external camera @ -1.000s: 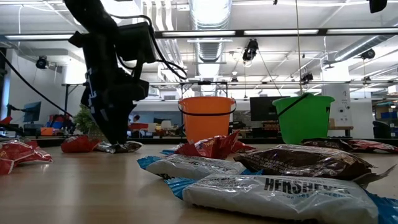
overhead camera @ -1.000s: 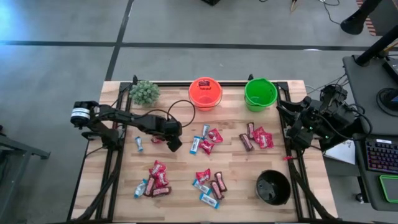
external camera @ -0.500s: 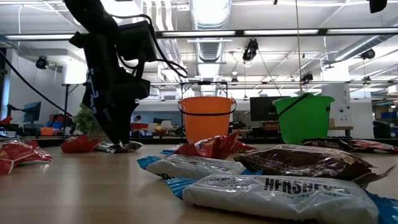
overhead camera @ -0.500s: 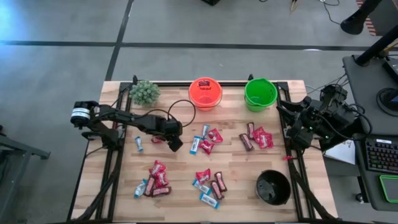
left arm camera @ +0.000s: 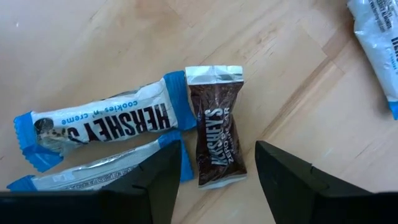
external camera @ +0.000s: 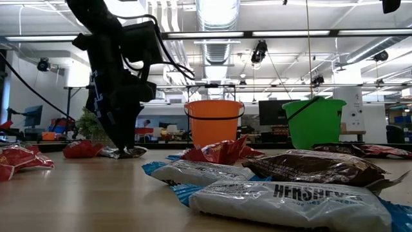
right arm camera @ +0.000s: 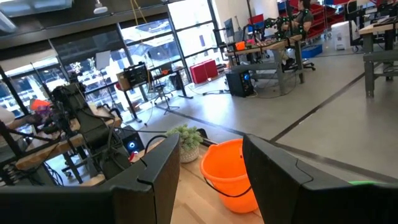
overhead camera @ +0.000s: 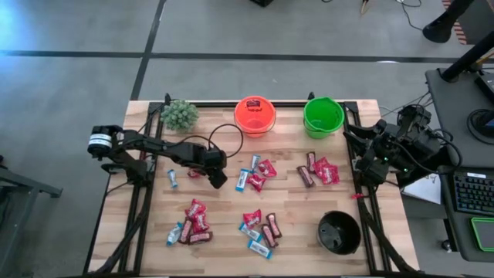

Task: Organize candy in baskets
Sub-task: Put the black chocolate into the green bucket

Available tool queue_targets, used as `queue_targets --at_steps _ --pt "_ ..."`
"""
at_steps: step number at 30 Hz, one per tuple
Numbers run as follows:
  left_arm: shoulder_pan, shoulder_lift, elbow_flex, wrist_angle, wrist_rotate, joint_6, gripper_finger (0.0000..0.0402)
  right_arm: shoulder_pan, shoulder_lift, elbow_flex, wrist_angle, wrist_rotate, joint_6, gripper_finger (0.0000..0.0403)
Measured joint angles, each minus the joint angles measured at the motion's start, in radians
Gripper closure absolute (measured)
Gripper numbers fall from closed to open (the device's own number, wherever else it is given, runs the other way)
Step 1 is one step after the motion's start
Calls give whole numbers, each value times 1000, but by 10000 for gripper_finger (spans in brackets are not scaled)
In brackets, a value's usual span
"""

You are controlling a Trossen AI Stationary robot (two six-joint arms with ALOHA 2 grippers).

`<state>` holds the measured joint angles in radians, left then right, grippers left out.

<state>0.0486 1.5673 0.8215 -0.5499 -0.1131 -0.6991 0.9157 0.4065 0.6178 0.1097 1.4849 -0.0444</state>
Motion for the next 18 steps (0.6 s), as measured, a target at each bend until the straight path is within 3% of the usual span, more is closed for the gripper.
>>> queue_targets --at_steps 7,18 --pt "0 0 -7 17 26 9 227 0 0 0 0 0 0 236" --pt "0 1 -22 42 46 -16 210 0 0 0 0 0 0 236"
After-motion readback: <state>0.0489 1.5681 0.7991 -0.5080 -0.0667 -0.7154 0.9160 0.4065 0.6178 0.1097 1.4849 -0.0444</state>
